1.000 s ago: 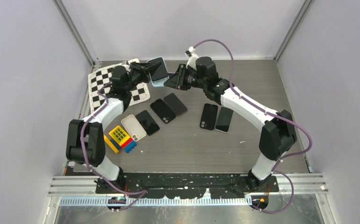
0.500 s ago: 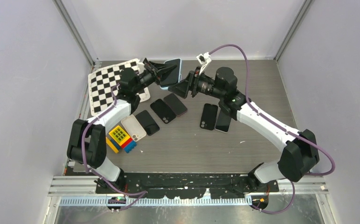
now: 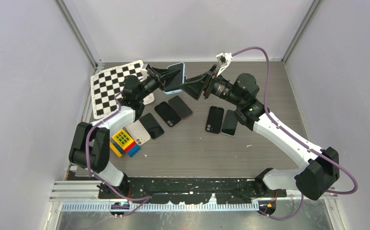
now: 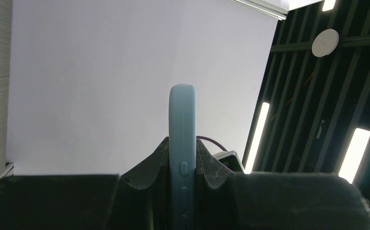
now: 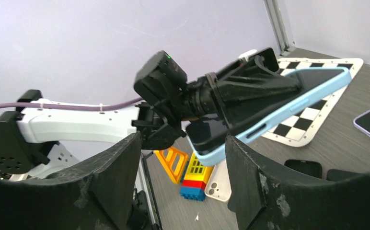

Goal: Take the phone out of the phone case
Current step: Remove the phone case from the phone.

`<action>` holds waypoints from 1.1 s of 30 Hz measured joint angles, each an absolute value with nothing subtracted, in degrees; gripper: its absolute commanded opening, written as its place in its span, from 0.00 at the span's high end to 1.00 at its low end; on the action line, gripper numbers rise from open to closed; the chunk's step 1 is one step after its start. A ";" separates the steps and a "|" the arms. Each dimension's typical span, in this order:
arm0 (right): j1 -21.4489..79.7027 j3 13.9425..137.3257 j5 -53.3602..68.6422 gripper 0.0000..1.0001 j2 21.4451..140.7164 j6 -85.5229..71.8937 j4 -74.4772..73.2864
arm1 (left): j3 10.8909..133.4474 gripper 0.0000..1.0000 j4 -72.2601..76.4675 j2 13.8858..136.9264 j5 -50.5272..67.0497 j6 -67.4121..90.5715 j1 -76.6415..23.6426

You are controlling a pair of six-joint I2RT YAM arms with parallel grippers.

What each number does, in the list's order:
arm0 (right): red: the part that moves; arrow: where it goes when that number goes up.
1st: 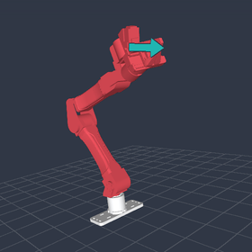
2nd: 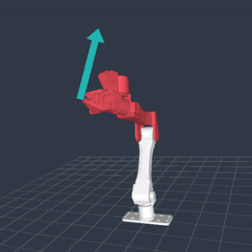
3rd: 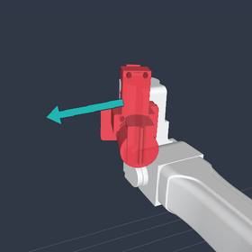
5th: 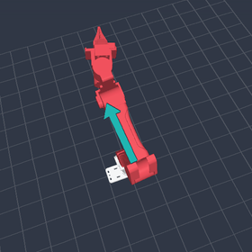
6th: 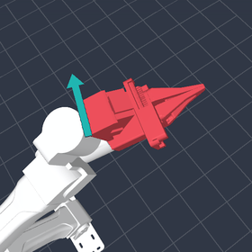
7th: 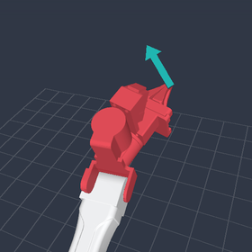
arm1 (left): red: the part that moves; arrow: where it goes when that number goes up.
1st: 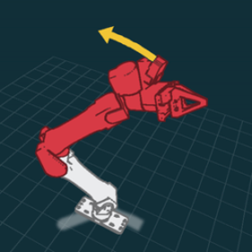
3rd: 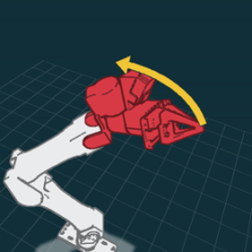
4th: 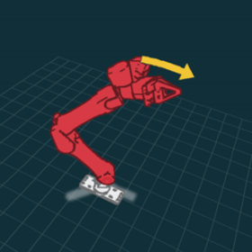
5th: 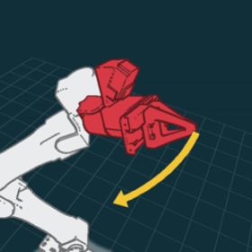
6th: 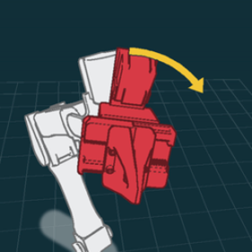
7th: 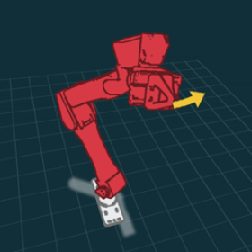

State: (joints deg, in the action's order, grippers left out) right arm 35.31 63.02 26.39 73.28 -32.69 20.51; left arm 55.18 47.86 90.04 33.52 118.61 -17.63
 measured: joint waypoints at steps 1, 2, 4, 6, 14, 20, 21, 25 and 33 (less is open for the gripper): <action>35.31 63.02 26.50 0.42 72.97 -33.06 21.21 | 54.78 1.00 47.86 90.04 33.19 118.61 -17.58; 35.29 63.07 26.79 0.54 72.90 -33.50 21.96 | 54.52 1.00 47.83 90.04 32.91 118.61 -17.54; 35.31 63.24 28.34 0.67 73.08 -34.68 23.16 | 54.13 1.00 47.79 90.04 32.36 118.61 -17.50; 35.35 64.10 30.72 0.72 74.11 -36.97 24.49 | 54.06 1.00 47.75 90.04 31.92 118.63 -17.50; 35.68 65.17 35.22 0.72 78.94 -42.52 27.42 | 54.06 1.00 47.48 90.04 31.29 118.72 -17.50; 35.68 65.17 33.91 0.68 80.05 -42.72 25.78 | 53.17 1.00 47.27 90.04 29.85 118.76 -17.50; 35.68 65.17 33.43 0.67 80.05 -42.54 25.28 | 52.93 1.00 47.35 90.04 29.54 118.76 -17.50; 35.68 64.88 31.14 0.64 80.05 -41.76 23.62 | 52.12 1.00 48.07 90.06 27.97 118.72 -17.50; 35.90 62.98 30.30 0.62 80.60 -41.04 24.10 | 52.05 1.00 48.90 90.45 26.04 118.56 -17.45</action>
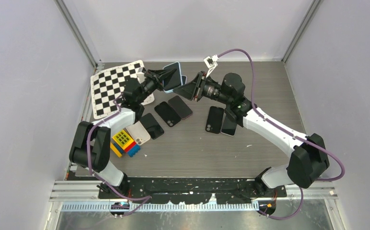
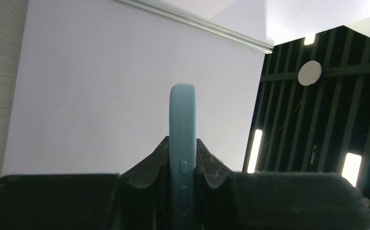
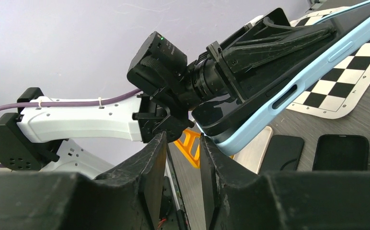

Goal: Take the phone out of the phone case
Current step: Remove the phone case from the phone.

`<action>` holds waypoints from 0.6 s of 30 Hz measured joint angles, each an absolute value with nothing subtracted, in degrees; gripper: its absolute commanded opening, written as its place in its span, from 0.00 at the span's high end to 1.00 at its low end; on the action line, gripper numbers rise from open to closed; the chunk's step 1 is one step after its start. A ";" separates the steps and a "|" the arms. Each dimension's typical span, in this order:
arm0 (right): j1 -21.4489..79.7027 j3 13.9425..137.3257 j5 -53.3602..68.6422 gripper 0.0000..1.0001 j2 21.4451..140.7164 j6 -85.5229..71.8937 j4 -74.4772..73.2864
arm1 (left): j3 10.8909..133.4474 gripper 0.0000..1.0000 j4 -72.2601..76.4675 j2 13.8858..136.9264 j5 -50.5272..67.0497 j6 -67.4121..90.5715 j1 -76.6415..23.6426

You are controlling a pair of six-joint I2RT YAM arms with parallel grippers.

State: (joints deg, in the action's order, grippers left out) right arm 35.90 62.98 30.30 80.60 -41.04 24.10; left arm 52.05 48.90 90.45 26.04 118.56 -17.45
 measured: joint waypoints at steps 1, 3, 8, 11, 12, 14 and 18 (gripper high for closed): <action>35.90 62.98 30.00 0.62 80.66 -40.99 24.16 | 52.05 1.00 48.97 90.52 25.93 118.54 -17.43; 35.99 62.98 28.80 0.61 80.66 -40.84 24.10 | 52.05 1.00 48.99 90.54 25.67 118.50 -17.37; 36.53 63.96 26.15 0.54 81.06 -41.08 22.04 | 52.03 1.00 48.86 90.59 25.04 118.28 -17.10; 36.71 66.54 24.58 0.46 82.50 -42.72 19.51 | 52.03 1.00 48.66 90.76 23.81 118.26 -16.69; 36.71 67.44 24.23 0.45 83.18 -43.77 18.68 | 52.03 1.00 48.64 90.85 23.40 118.24 -16.56; 36.58 68.66 23.70 0.43 84.55 -46.46 17.91 | 52.03 1.00 48.66 91.13 22.74 117.97 -16.25; 35.40 69.01 23.81 0.42 87.20 -53.36 18.44 | 52.03 1.00 48.64 92.09 22.44 116.77 -16.14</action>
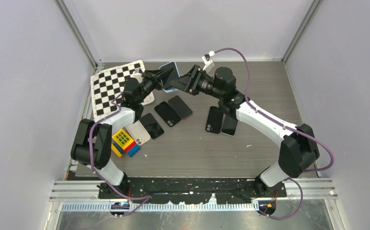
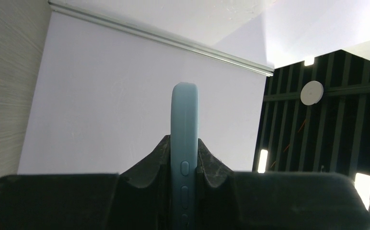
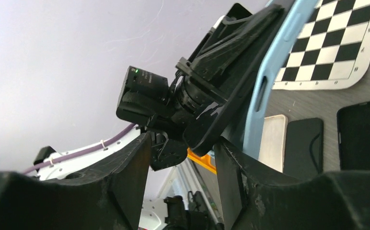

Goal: Take the phone out of the phone case
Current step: Remove the phone case from the phone.

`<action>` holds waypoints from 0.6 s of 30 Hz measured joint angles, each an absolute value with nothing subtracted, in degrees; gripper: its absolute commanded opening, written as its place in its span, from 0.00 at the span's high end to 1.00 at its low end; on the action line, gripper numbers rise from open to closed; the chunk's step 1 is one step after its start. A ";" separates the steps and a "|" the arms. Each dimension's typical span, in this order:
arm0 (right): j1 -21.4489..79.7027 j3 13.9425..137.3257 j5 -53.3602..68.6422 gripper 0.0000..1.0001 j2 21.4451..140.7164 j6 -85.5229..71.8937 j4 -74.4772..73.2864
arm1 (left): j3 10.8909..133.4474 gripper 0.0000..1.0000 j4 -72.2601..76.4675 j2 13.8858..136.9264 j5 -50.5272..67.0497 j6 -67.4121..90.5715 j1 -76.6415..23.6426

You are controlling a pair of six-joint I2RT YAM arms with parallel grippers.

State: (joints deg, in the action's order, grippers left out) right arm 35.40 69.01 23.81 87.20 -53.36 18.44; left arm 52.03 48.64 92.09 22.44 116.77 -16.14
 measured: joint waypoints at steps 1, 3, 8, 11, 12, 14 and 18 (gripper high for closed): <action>35.00 69.04 24.12 0.42 87.90 -55.27 18.68 | 52.03 1.00 48.64 92.29 22.44 116.44 -16.14; 34.30 69.10 24.80 0.42 89.06 -58.48 19.25 | 52.03 1.00 48.56 92.42 22.33 115.92 -16.14; 33.41 69.80 26.50 0.47 90.43 -64.60 19.79 | 52.36 1.00 48.29 92.47 22.76 114.83 -15.90; 33.21 71.09 28.10 0.55 91.15 -66.43 19.77 | 54.17 1.00 46.65 92.47 24.97 112.29 -15.73; 33.19 71.35 28.53 0.57 91.44 -66.81 19.75 | 54.81 1.00 45.93 92.38 25.67 110.80 -15.73; 33.04 71.68 29.80 0.61 92.16 -67.70 19.22 | 55.83 1.00 43.18 91.64 26.79 107.07 -15.59; 32.91 71.68 32.47 0.76 93.80 -69.06 18.94 | 57.06 1.00 35.00 88.12 27.27 97.67 -15.09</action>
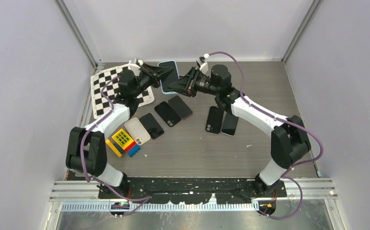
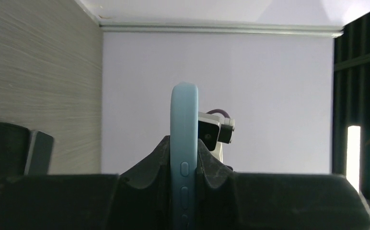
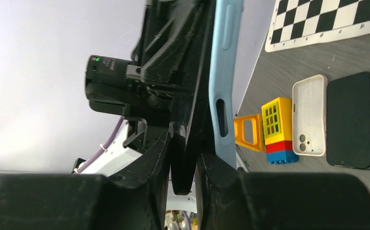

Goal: Take the phone out of the phone case
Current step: Remove the phone case from the phone.

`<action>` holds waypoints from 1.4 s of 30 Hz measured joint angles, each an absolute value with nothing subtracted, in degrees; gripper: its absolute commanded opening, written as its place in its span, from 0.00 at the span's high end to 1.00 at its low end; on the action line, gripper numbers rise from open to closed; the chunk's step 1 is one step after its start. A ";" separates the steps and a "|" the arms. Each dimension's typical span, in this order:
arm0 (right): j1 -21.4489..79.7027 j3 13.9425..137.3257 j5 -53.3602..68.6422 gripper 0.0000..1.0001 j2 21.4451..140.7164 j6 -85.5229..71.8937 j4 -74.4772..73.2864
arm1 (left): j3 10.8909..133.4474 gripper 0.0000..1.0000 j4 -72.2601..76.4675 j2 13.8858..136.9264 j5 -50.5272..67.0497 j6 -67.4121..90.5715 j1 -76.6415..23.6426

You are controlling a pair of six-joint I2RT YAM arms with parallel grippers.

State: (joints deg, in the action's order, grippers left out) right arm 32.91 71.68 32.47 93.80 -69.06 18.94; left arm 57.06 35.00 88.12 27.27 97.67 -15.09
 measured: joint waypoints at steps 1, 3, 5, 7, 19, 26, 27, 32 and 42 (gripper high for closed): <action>32.91 71.68 33.19 0.83 94.19 -69.38 18.98 | 57.56 1.00 33.23 87.31 27.42 95.22 -15.00; 32.88 71.70 34.57 0.94 94.59 -70.78 19.68 | 58.72 0.98 30.30 85.95 27.77 90.85 -14.81; 32.86 71.68 35.62 0.99 94.61 -72.99 20.71 | 59.72 0.91 29.12 84.82 28.21 88.05 -14.74; 32.88 71.68 36.49 0.99 94.61 -73.97 23.00 | 60.64 0.78 28.16 83.68 28.34 85.73 -14.59; 31.66 67.99 30.92 0.99 92.64 -69.97 31.92 | 63.16 0.16 15.79 77.49 39.57 71.50 -15.94; 28.18 66.89 25.93 0.99 89.17 -69.45 33.36 | 63.18 0.27 13.87 74.08 43.09 68.51 -12.43; 27.73 66.89 25.52 0.99 88.73 -69.58 33.54 | 63.18 0.32 13.89 73.91 43.38 68.29 -12.01; 27.18 66.92 24.95 0.99 87.33 -71.16 33.93 | 63.18 0.41 13.91 73.91 44.40 67.70 -11.29; 27.27 67.92 27.88 0.99 87.53 -79.94 33.87 | 63.22 0.35 16.47 75.70 45.95 68.60 -11.29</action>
